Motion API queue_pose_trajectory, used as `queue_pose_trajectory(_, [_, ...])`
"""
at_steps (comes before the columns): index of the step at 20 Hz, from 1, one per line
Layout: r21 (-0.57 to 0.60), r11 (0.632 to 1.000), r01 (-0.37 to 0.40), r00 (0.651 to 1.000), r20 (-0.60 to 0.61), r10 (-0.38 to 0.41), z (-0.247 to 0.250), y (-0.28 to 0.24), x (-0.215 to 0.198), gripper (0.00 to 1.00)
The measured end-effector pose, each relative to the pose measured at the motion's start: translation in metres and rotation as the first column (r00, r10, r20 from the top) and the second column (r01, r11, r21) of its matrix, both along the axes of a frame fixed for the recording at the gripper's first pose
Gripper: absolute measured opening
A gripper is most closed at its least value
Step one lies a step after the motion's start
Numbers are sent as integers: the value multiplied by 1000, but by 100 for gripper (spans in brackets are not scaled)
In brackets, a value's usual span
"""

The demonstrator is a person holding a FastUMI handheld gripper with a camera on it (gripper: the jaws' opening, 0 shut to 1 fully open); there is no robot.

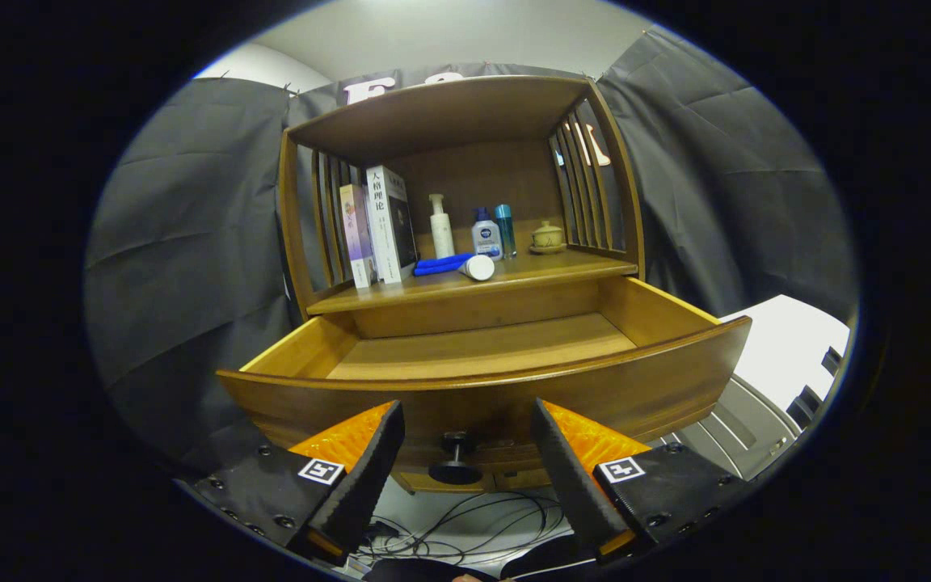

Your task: Pull open the drawer, take out the items inside it, and place them on the countertop above the cabinet.

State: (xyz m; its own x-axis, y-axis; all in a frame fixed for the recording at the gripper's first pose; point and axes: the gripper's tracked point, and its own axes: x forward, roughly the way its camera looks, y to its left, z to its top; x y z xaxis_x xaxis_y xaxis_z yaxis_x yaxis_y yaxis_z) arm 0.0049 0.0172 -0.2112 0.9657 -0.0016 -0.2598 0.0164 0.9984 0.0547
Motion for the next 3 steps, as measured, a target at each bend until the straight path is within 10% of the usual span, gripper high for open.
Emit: queue_pose_trajectory(3, [-16, 1000, 21, 999, -26, -21, -15, -4, 6, 98])
